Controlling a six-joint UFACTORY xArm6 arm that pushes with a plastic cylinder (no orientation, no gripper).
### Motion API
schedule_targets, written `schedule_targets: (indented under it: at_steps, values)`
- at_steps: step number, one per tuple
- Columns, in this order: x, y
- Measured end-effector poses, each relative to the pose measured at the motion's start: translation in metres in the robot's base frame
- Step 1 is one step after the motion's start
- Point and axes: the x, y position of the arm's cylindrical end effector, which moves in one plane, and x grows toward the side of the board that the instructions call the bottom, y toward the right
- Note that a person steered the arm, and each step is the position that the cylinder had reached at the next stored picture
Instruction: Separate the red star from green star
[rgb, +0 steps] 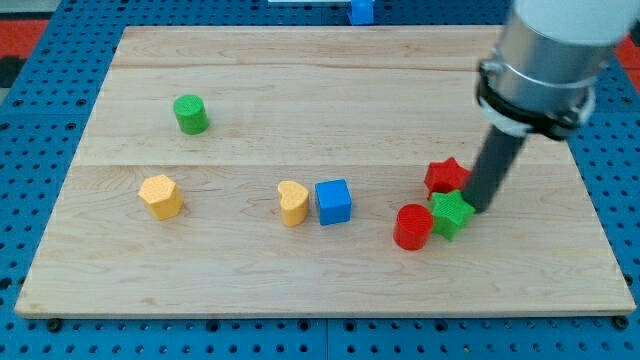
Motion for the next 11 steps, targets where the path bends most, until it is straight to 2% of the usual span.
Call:
schedule_targets:
  at_steps: [1,2,3,4,5,6,7,8,9,11]
  values:
    - [-0.04,-0.033]
    - [-0.062,-0.098]
    - [-0.077,-0.096]
    - [-0.077,-0.042]
    - [-0.109,-0.046]
    - [-0.125,-0.111]
    - [-0.117,-0.133]
    - [-0.099,-0.122]
    - [-0.06,-0.151]
    - [-0.077,-0.156]
